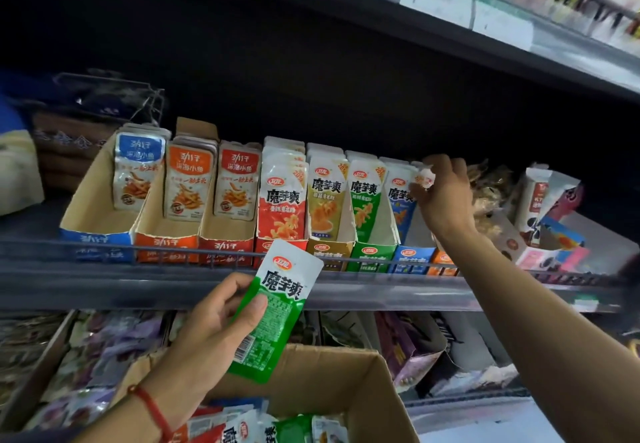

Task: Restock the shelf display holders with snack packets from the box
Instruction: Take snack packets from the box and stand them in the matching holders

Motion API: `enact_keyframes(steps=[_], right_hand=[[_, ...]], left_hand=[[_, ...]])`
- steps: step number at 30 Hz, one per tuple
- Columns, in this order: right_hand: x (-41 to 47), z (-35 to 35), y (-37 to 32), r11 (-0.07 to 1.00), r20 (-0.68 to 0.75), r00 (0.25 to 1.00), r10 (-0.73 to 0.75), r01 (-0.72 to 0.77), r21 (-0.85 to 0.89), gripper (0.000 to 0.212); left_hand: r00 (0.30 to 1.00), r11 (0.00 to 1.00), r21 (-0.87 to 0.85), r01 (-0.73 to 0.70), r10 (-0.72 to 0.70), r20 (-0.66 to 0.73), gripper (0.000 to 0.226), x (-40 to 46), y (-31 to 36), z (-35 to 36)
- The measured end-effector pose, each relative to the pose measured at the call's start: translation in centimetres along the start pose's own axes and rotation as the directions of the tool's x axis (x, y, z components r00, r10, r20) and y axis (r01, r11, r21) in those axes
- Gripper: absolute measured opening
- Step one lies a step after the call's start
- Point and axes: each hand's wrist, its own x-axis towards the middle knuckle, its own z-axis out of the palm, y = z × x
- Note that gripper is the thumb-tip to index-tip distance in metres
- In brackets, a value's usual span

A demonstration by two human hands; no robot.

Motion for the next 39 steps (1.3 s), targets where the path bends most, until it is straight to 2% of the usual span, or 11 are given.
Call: enact_keyframes(steps=[4,6,10,15,17,20,22,26,29,32,39], right_hand=[[-6.7,-1.5,-3.8,0.949,-0.047,0.991,-0.122,0.131,0.287,0.014],[-11.4,-1.8,-5.3,0.869,0.145,0.971,-0.190,0.098,0.485,0.013],[-17.7,-0.4,-6.5,0.764,0.451,0.806,-0.383,0.003,0.645,0.029],[-18.1,-0.8,-5.9,0.342,0.573,0.668,-0.475,-0.460,0.820,0.043],[-17.7,-0.7,-5.0,0.310,0.602,0.630,-0.490,-0.519,0.796,0.050],[-17.5,-0.5,-4.0,0.239,0.594,0.675,-0.437,-0.549,0.801,0.054],[-17.0,-0.7,-3.4,0.152,0.573,0.771,-0.277,-0.554,0.819,0.046],[-15.6,-1.6,-1.4,0.355,0.452,0.890,-0.067,-0.402,0.844,0.030],[-15.2,-2.0,-0.9,0.465,0.380,0.925,-0.026,-0.325,0.823,0.025],[-14.8,-1.9,-0.4,0.494,0.317,0.946,0.073,-0.310,0.813,0.021],[-13.8,-2.6,1.9,0.406,0.222,0.935,0.276,-0.323,0.855,0.007]], left_hand=[[1.000,1.000,0.001,-0.002,0.002,-0.001,0.025,-0.4,0.3,0.4],[1.000,1.000,-0.008,0.001,-0.001,-0.021,0.027,-0.7,0.5,0.8],[0.997,0.994,-0.105,0.005,-0.013,-0.071,0.029,-1.0,0.3,2.0],[0.984,0.929,-0.325,0.179,-0.175,0.043,0.036,-1.5,0.5,4.0],[0.956,0.894,-0.347,0.284,-0.238,0.169,0.030,-1.4,0.4,4.5],[0.937,0.917,-0.259,0.302,-0.235,0.258,0.026,-0.7,0.6,6.0],[0.963,0.971,-0.059,0.233,-0.222,0.151,0.026,0.1,1.6,7.2],[0.979,0.995,-0.001,0.098,-0.096,0.178,0.033,3.1,5.9,7.8],[0.966,0.919,0.390,-0.063,-0.042,0.255,0.027,5.8,8.8,9.2],[0.976,0.767,0.613,-0.192,0.085,0.199,0.018,8.3,11.0,11.4],[0.934,0.719,0.644,-0.263,0.356,-0.017,0.013,15.9,16.7,14.1]])
